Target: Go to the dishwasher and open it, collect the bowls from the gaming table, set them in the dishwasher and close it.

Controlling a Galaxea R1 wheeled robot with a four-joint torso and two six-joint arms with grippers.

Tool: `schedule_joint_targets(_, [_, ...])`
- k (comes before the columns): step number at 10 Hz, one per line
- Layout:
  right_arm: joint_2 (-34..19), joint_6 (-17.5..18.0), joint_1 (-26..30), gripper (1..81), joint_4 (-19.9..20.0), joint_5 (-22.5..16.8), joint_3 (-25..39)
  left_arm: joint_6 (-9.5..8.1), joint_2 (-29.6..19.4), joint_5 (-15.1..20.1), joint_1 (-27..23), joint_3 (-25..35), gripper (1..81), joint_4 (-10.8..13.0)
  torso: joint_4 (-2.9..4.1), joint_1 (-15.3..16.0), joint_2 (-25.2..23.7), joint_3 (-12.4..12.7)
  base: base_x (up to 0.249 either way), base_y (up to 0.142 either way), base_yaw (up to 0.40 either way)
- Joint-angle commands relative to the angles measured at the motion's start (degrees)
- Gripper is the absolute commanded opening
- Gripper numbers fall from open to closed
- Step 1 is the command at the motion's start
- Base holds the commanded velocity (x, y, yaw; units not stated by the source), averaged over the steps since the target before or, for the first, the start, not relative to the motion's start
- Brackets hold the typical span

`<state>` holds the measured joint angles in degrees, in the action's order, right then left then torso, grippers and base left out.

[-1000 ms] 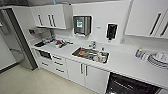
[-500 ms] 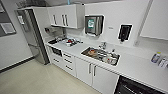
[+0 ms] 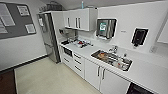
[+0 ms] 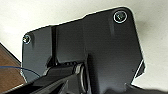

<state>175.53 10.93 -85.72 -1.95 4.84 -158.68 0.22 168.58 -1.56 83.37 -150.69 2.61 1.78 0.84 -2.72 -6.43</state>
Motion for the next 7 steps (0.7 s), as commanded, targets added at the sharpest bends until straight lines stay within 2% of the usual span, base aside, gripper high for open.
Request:
schedule_joint_targets(1, [0.28, -0.21, 2.17, 81.1, -0.25, -2.99, 0.23, 0.48, -0.44, 3.05, -2.29, 0.13, 81.1, 0.11, 0.00, 0.00, 0.00, 0.00, 0.000, 0.000, 0.321])
schedule_joint_targets(3, [0.28, -0.12, 2.35, 81.1, -0.16, -2.91, 0.23, 0.40, -0.52, 3.05, -2.29, 0.05, 81.1, 0.12, 0.00, -0.04, -0.02, 0.88, 0.000, 0.000, 0.320])
schedule_joint_targets(7, [0.37, -0.48, 2.44, 81.1, -1.30, -3.17, 0.23, 0.48, -0.35, 2.97, -2.29, 0.13, 81.1, 0.12, 0.00, -0.04, -0.02, 0.83, 0.000, 0.000, 0.321])
